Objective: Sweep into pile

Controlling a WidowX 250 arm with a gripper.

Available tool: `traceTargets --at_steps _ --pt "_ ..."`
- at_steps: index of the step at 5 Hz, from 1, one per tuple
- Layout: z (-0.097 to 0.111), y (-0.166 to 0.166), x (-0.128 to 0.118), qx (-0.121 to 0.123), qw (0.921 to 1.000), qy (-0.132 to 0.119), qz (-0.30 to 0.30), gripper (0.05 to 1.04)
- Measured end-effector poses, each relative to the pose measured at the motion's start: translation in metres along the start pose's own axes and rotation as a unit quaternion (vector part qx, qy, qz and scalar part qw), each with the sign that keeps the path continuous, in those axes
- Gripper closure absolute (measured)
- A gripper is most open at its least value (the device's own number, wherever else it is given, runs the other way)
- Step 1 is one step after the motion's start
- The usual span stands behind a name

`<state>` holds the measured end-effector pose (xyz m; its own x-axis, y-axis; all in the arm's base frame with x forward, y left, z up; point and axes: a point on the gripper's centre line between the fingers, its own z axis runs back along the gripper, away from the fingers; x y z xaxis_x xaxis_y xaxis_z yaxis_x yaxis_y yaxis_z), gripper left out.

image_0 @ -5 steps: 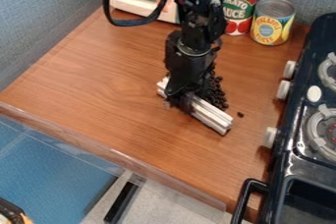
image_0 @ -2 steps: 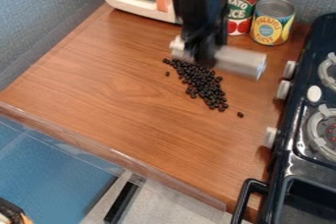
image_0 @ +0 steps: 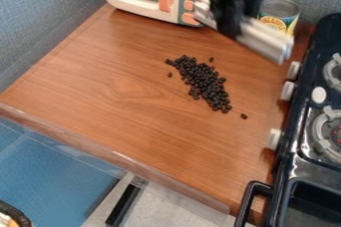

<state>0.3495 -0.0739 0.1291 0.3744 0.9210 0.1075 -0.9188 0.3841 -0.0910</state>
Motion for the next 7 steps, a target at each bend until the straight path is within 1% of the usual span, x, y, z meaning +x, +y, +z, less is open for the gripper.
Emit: traceTargets --at_steps 1,2,3,4,5,6,7 --pt "-0.024 -0.006 -0.011 0.025 0.9914 -0.051 -0.118 0.711" --pt "-0.047 -0.005 -0.01 0.058 0.9749 -0.071 -0.203 0.711" --pt "-0.063 0.003 -0.015 0.096 0.9643 -0.048 -0.242 0.711" --pt "-0.068 0.007 -0.012 0.108 0.9634 -0.026 -0.244 0.711" --pt "-0.076 0.01 -0.013 0.153 0.9551 -0.012 -0.253 0.711" --pt "-0.086 0.005 -0.016 0.164 0.9476 -0.02 -0.274 0.711" --pt "-0.094 -0.004 -0.015 0.167 0.9472 -0.024 -0.273 0.711"
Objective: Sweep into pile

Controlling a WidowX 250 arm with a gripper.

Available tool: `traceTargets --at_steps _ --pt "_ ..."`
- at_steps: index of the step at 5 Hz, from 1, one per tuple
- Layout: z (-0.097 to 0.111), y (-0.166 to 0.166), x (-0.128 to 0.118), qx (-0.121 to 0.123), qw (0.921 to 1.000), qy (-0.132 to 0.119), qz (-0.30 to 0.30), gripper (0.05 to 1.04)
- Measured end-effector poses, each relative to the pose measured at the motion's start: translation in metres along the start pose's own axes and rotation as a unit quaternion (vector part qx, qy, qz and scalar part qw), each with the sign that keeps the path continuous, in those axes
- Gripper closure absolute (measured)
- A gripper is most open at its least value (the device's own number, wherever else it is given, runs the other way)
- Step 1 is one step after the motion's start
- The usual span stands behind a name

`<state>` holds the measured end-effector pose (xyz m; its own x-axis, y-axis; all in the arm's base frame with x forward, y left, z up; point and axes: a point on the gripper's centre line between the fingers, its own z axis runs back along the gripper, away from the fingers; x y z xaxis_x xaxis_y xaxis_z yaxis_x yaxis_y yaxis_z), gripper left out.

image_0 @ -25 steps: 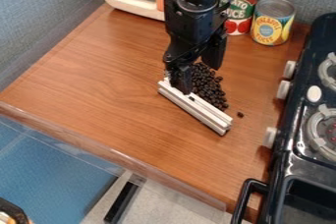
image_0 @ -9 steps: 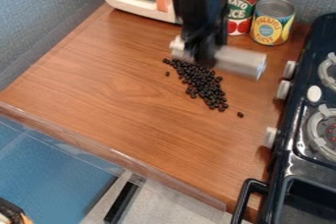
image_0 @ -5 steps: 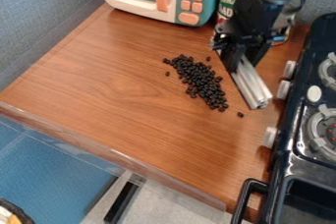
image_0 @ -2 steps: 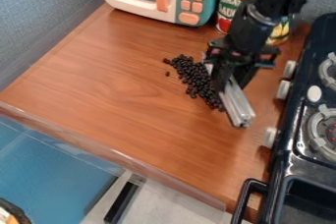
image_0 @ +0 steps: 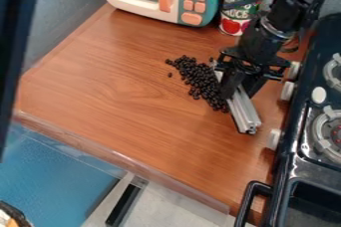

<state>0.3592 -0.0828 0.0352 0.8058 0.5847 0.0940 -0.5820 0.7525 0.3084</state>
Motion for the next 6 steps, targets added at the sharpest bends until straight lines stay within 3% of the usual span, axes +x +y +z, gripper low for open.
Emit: traceTargets --at_steps 1,2,4,5,6 --pt "0.0 -0.009 0.007 -0.002 1.0 -0.005 0.005 0.711" --pt "0.014 -0.019 0.019 -0.028 0.9993 -0.001 0.024 0.711" --pt "0.019 -0.026 0.053 -0.054 0.9949 0.016 0.085 0.711" --pt "0.015 -0.031 0.06 -0.074 0.9908 0.012 0.113 0.711" --pt "-0.006 -0.027 0.064 -0.079 0.9872 0.012 0.138 0.711"
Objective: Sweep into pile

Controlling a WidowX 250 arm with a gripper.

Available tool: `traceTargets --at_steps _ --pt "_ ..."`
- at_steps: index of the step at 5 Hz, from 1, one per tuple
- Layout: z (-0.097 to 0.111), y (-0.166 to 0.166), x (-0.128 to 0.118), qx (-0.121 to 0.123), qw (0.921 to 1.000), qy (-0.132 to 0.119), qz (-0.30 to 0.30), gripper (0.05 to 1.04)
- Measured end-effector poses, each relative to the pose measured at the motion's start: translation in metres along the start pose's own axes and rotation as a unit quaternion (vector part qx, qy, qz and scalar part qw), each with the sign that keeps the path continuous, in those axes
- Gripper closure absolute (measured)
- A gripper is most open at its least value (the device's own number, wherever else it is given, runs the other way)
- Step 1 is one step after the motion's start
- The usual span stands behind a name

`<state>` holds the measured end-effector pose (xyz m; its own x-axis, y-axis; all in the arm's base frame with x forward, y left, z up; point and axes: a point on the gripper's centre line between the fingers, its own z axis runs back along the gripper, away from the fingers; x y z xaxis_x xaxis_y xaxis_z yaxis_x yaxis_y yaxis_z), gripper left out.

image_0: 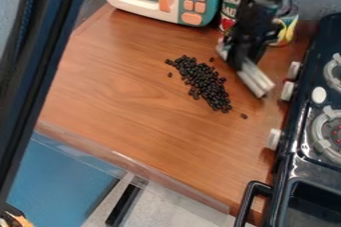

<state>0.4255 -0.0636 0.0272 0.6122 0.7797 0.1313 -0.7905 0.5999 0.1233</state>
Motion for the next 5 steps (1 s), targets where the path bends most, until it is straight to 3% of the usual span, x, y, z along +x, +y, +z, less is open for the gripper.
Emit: traceTargets --at_steps 2,5 --pt "-0.008 0.002 -0.003 -0.046 0.9987 -0.018 0.013 0.711" --pt "-0.011 0.016 0.0 -0.04 0.999 -0.008 0.02 0.711"
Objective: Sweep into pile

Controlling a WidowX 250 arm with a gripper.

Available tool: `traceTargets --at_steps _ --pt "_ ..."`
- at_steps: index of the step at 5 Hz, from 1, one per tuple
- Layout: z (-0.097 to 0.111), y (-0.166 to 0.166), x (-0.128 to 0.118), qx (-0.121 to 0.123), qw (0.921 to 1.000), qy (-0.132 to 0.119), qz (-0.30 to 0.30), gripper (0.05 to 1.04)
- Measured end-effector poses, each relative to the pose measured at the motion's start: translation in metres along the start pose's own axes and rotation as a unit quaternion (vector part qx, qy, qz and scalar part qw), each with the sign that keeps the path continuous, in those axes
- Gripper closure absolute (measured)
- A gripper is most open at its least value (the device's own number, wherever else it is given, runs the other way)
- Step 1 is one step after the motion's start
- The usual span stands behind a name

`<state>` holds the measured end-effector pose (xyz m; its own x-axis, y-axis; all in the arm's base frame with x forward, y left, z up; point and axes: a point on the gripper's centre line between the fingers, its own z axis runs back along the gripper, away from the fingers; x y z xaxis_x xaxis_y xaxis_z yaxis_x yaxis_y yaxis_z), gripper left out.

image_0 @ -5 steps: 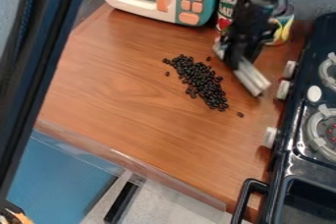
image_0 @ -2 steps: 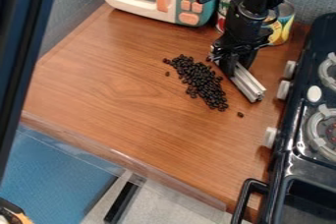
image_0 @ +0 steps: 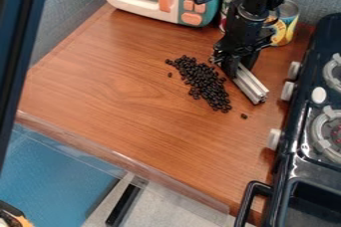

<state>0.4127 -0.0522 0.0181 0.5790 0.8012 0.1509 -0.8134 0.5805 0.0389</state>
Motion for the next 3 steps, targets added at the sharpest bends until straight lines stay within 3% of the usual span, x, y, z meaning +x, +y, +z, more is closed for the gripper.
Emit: traceTargets --at_steps 3 --pt "0.001 0.032 0.01 0.022 0.9995 0.018 0.016 0.711"
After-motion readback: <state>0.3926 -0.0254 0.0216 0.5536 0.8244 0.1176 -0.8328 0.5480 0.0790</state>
